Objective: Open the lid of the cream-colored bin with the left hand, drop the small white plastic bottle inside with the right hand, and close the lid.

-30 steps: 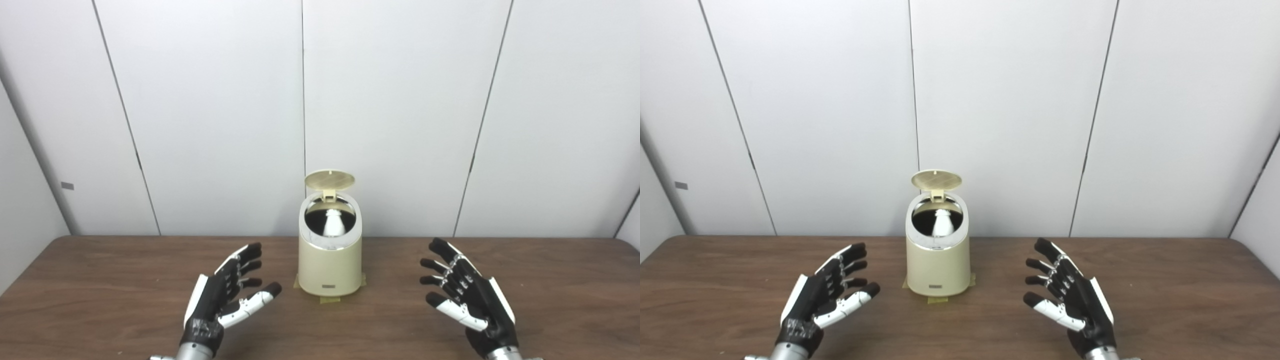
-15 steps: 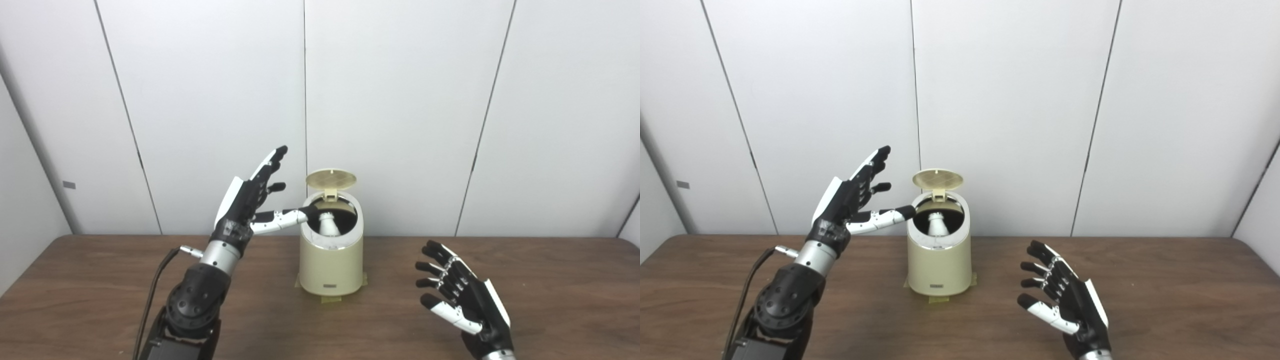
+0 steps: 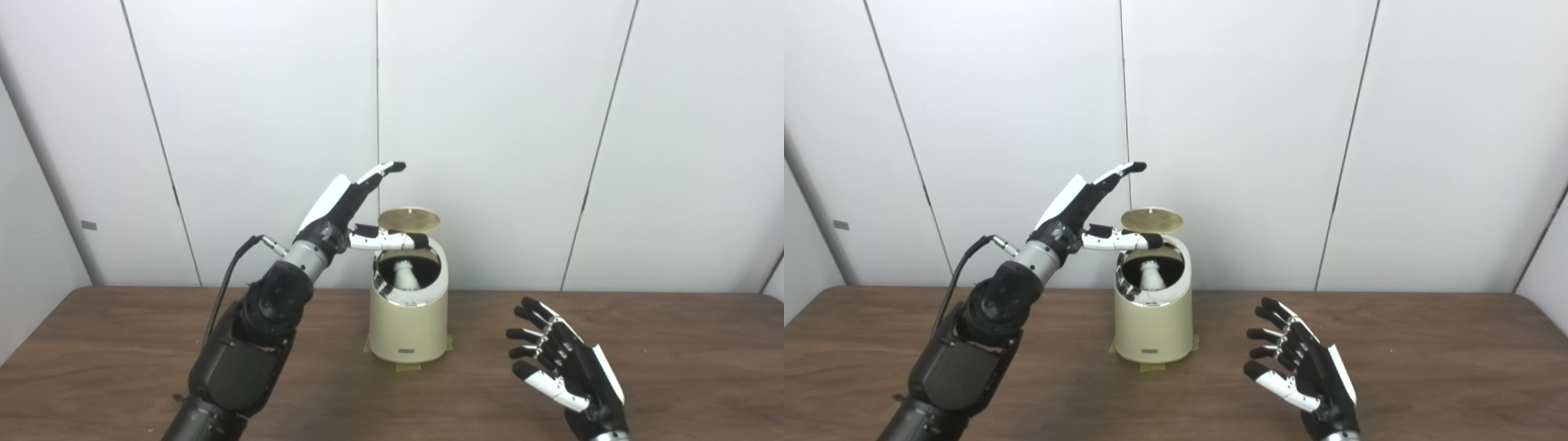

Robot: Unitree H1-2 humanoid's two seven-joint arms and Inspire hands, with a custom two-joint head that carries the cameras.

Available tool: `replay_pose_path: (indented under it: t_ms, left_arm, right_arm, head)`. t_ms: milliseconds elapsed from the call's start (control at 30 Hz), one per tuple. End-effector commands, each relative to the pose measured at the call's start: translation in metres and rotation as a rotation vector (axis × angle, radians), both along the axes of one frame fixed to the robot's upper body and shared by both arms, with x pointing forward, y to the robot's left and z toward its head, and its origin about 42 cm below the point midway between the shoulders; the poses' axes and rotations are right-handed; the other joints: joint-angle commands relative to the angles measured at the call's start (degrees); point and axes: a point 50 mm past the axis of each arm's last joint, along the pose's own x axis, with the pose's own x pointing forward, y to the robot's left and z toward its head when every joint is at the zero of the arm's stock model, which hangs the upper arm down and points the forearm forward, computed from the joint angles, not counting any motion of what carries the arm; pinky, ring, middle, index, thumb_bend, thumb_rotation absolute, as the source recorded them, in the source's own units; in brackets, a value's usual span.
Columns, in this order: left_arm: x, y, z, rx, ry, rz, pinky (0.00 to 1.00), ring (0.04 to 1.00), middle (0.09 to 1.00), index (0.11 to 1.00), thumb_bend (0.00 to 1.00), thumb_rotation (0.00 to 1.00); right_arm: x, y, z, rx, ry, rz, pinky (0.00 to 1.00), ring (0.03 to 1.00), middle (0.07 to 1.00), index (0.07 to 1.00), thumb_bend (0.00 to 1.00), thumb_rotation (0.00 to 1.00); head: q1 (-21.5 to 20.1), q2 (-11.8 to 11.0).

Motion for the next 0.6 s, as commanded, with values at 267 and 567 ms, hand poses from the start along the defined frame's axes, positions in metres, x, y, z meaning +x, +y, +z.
replay_pose_path:
  t_ms: [267,567]
  left_arm:
    - [0.0083,0.0015,0.0334,0.175,-0.046,-0.030,1.00,1.000,0.917,0.809,0.98,0.36]
    - [0.0037,0.0036,0.0294,0.294,-0.085,-0.029,1.00,1.000,0.838,0.767,0.99,0.35]
  right_arm:
    - [0.0042,0.0061,0.0196,-0.001,-0.053,-0.010,0.53,0.679,0.820,0.813,0.91,0.39]
    - [0.0034,0.0108,0.0219,0.022,-0.057,0.012,0.52,0.669,0.814,0.811,0.89,0.37]
  head:
    - [-0.60,0.04]
    - [-1.00,0.22]
